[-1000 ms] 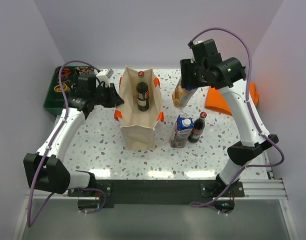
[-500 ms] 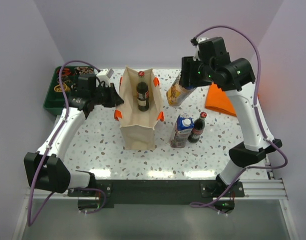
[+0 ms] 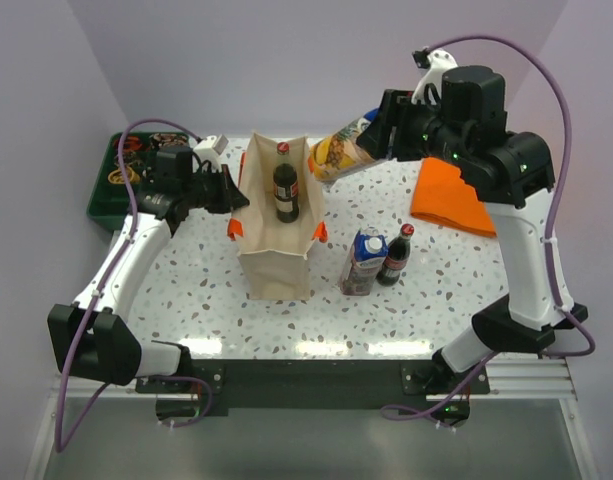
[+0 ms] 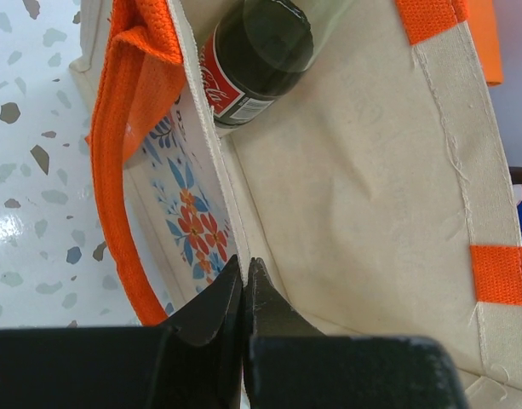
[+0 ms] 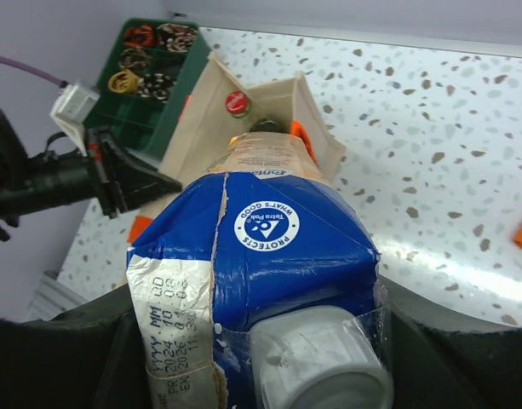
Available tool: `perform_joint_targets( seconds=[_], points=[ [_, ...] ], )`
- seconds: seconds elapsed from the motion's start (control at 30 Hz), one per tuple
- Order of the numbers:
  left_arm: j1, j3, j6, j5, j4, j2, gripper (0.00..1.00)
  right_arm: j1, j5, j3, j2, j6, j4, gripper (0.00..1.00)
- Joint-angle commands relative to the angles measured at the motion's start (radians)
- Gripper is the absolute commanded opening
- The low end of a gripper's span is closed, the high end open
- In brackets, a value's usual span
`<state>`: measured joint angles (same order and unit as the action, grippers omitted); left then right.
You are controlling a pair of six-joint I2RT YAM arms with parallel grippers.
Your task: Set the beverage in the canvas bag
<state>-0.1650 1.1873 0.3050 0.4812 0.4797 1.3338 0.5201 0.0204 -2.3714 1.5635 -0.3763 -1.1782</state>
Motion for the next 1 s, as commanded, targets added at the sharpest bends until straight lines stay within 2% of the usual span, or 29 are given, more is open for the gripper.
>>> perform_joint_targets(
  seconds=[0.0,0.27,0.47,0.8,0.97],
  points=[
    [0.001,0.055,0.017,0.03,-0.041,-0.002,0.01,0.003,-0.194,-0.103,-0.014,-0.104,0.422,0.0],
    [0.001,0.054,0.02,0.028,-0.027,-0.004,0.0,0.009,-0.299,-0.097,0.036,-0.156,0.482,0.0],
    [0.001,0.051,0.043,0.033,-0.024,-0.008,0.0,0.079,-0.284,-0.034,0.072,-0.147,0.476,0.0],
    [-0.005,0.051,0.057,0.033,-0.013,-0.015,0.0,0.216,-0.059,-0.061,0.188,-0.035,0.344,0.0],
    [-0.007,0.051,0.048,0.017,0.003,-0.018,0.0,0.242,0.067,-0.049,0.237,-0.016,0.321,0.0]
  ],
)
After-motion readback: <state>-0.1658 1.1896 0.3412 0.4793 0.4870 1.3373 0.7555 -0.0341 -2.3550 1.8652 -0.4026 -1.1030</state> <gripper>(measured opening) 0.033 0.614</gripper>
